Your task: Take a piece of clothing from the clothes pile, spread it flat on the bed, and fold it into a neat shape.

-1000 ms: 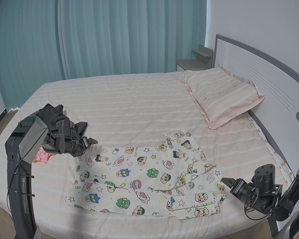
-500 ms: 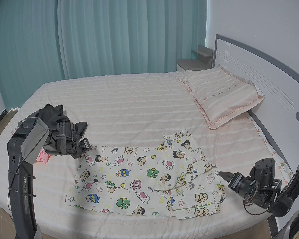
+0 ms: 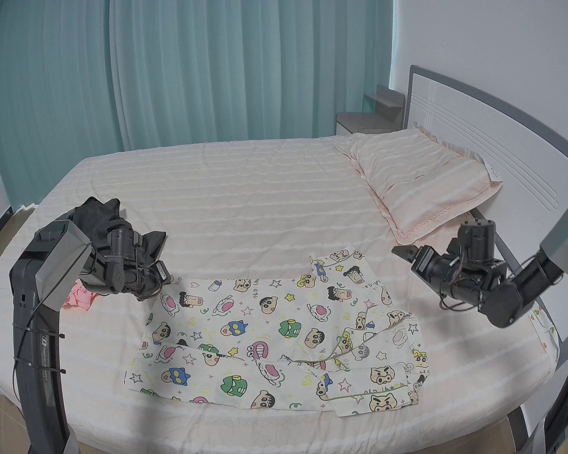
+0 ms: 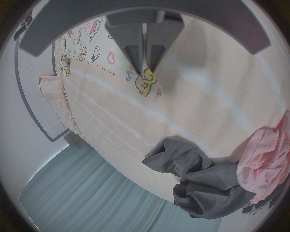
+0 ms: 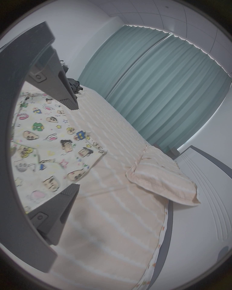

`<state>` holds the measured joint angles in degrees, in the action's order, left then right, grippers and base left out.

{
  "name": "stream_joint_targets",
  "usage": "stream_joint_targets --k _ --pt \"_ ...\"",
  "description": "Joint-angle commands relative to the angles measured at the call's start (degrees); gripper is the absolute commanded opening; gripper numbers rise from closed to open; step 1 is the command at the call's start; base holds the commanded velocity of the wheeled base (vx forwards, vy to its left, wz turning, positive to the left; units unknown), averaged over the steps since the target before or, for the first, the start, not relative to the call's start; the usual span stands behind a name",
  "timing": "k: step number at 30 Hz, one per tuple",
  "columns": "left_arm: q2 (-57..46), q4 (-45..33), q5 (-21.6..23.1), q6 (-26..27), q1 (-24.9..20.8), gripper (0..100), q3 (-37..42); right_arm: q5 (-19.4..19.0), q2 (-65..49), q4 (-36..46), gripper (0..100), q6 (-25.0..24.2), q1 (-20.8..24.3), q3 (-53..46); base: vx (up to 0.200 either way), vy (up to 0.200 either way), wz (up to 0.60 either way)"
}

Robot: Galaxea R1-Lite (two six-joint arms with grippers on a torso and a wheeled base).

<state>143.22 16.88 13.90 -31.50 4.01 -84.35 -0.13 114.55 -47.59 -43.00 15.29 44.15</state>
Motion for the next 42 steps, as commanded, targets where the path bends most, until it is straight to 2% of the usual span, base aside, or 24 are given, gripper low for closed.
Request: stream_joint_targets --k 1,11,20,30,31,42 --pt "-3.82 0.08 -0.98 -1.46 -0.85 0 3.93 -5.93 18.95 8.83 100 2.92 -4.39 20.71 0.0 0.0 0.0" --pt "-5.14 -0.01 -1.42 -1.99 -2.17 0 5.33 -6.28 30.29 12.52 100 9.07 -3.16 33.19 0.0 0.0 0.0" --pt "-5.31 0.08 -2.21 -3.83 -3.4 0 5.25 -6.37 33.8 16.83 100 11.44 -1.75 42.95 0.0 0.0 0.0" --pt "-5.31 -0.01 -2.21 -4.36 -3.13 0 5.07 -6.63 36.09 18.59 100 13.9 1.59 46.29 0.0 0.0 0.0" --pt "-5.31 0.08 -2.21 -4.53 -3.13 0 5.07 -6.63 36.18 18.59 0 13.99 1.59 46.55 0.0 0.0 0.0" --pt "-6.19 -0.18 -2.74 -4.71 -2.69 0 4.81 -6.72 36.09 14.19 0 13.9 -0.79 46.46 0.0 0.0 0.0"
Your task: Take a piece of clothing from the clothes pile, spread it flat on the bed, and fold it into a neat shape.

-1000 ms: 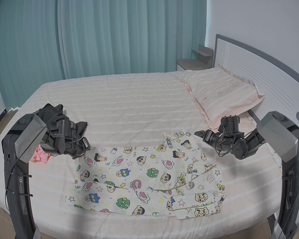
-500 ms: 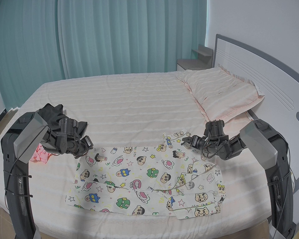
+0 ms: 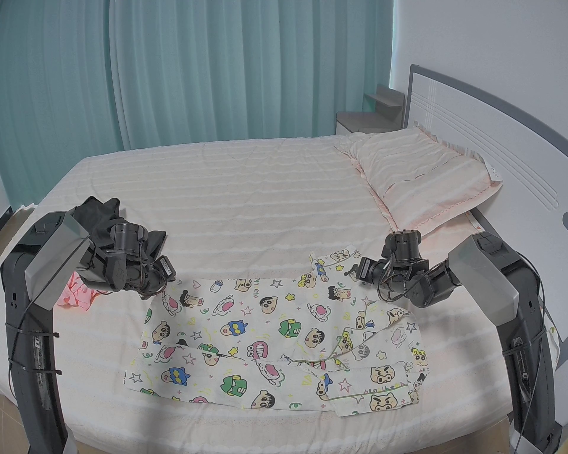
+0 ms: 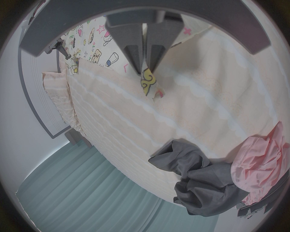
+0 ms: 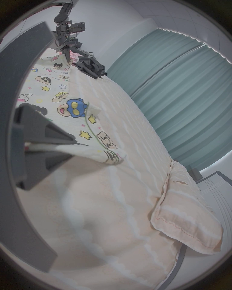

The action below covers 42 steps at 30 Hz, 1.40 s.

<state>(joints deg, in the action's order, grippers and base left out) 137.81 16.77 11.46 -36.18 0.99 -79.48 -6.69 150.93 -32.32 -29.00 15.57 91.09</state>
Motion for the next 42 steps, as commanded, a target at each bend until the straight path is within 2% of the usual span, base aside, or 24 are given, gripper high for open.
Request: stream_joint_targets --k 1,9,20,42 --pt "-0.79 -0.08 -0.3 -0.03 0.33 0 -0.06 -0.16 -0.2 -1.17 0 -0.09 -1.07 -0.47 0.0 0.0 0.0" --pt "-1.67 0.1 -3.11 -0.12 2.26 0 -0.41 -0.25 -0.2 -6.27 0 -0.35 -2.91 -2.14 0.0 0.0 0.0" --pt "-1.14 0.98 -3.2 -0.56 2.7 0 -0.94 -0.25 -0.02 -9.61 0 -0.53 -3.0 -3.29 0.0 0.0 0.0" --pt "-0.53 0.8 -3.11 -0.91 2.7 0 -2.26 -0.16 -0.73 -11.01 0 -0.79 -3.09 -4.25 0.0 0.0 0.0"
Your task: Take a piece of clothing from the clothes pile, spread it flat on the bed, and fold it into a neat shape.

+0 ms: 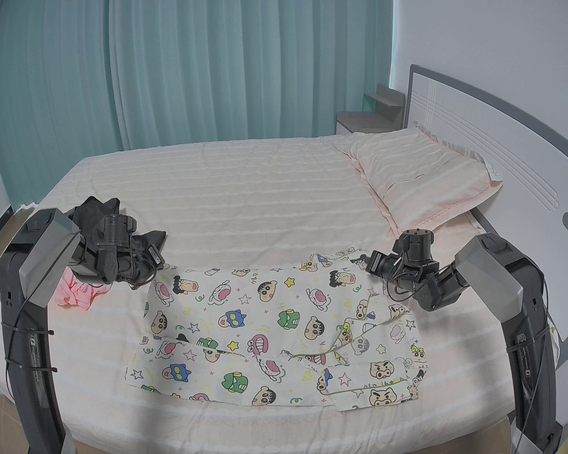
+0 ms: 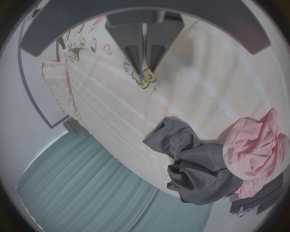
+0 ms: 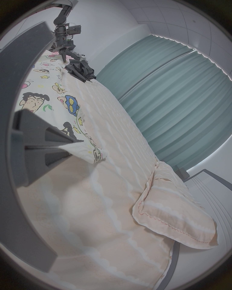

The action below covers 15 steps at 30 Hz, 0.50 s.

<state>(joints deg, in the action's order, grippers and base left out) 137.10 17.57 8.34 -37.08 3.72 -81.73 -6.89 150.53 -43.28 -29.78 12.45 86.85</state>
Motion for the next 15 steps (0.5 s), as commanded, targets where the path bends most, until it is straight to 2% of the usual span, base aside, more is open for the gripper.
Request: stream_joint_targets --k 1,5,15 --pt "0.1 0.1 0.01 -0.01 0.15 0 -0.1 0.03 -0.76 -0.23 0 -0.19 0.03 -0.1 0.0 0.0 0.0" --pt "0.28 0.1 0.01 0.17 0.32 0 -0.01 0.21 -1.03 -0.41 0 -0.1 -0.14 -0.98 0.0 0.0 0.0" --pt "-1.22 -0.25 0.1 0.26 0.41 0 2.27 -0.93 -6.13 -6.65 0 0.6 -0.23 -11.96 0.0 0.0 0.0"
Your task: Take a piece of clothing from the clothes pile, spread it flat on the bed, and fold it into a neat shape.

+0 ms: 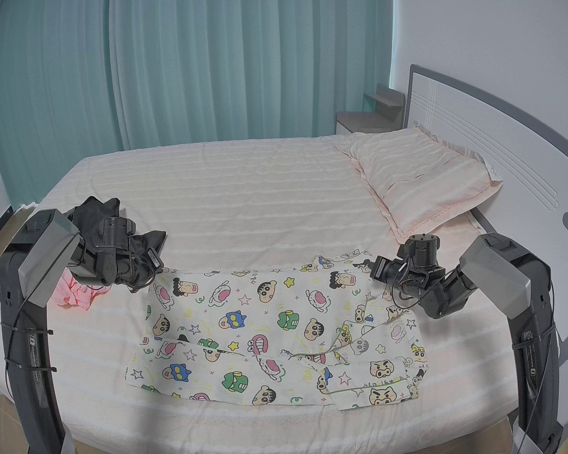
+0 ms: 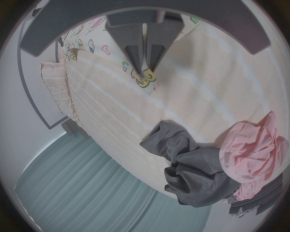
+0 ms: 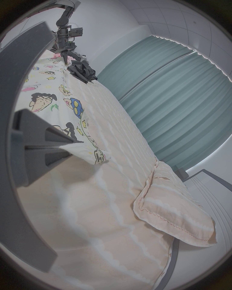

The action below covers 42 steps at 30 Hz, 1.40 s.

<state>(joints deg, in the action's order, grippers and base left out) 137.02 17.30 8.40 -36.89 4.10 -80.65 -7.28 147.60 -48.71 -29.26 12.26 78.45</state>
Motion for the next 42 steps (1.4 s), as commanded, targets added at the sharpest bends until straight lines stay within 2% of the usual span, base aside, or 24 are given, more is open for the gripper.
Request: stream_joint_targets --k 1,12,19,26,34,42 --pt "-1.85 0.1 0.13 0.15 0.03 0 1.99 -0.9 -4.25 -1.91 0 0.08 -0.05 -5.15 0.0 0.0 0.0" --pt "-5.1 0.46 0.48 0.41 0.12 0 5.95 -2.21 -9.44 -7.71 0 0.17 0.39 -14.46 0.0 0.0 0.0" --pt "-6.77 3.09 0.57 1.03 0.21 0 10.25 -3.62 -11.55 -13.86 0 2.63 0.48 -23.34 0.0 0.0 0.0" --pt "-8.7 6.78 0.65 5.07 0.21 0 17.2 -4.06 -13.57 -19.58 0 4.65 0.57 -31.69 0.0 0.0 0.0" --pt "-9.41 10.39 0.57 5.86 0.21 0 22.47 -4.76 -13.31 -26.08 0 6.93 1.45 -40.57 0.0 0.0 0.0" --pt "-9.41 11.0 0.65 12.54 0.12 0 28.8 -5.2 -12.25 -30.65 0 9.04 2.68 -48.3 0.0 0.0 0.0"
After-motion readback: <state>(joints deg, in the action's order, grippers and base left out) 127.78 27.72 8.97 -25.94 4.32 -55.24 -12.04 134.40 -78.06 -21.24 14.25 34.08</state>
